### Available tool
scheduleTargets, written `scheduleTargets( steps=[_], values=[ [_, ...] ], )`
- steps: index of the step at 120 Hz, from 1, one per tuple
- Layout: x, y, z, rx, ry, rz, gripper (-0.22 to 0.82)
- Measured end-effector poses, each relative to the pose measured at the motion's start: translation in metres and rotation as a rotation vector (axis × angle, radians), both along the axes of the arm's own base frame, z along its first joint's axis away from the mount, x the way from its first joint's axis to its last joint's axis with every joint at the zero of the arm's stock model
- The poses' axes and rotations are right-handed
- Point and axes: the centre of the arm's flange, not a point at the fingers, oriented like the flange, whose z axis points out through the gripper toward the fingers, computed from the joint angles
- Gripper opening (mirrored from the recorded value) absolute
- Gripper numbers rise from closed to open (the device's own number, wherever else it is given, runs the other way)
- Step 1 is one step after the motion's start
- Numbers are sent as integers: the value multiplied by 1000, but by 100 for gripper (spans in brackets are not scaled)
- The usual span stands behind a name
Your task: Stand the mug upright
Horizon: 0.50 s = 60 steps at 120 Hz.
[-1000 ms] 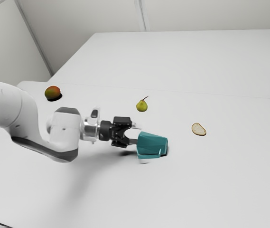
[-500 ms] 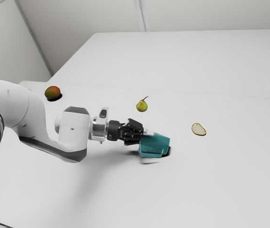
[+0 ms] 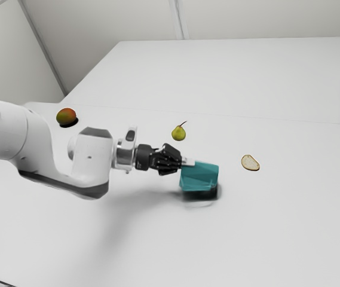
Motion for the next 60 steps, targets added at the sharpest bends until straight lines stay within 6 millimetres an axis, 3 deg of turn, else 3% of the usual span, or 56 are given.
scheduleTargets(
  steps=[8, 19, 27, 45, 52, 60],
  values=[
    [0, -2, 13, 19, -23, -14, -17],
    [17, -2, 56, 132, -120, -104, -18],
    [33, 4, 94, 270, -200, -201, -18],
    [62, 17, 154, 633, -288, -427, -18],
    [73, 19, 169, 783, -283, -517, -18],
    [83, 22, 171, 926, -237, -599, -18]
  ],
)
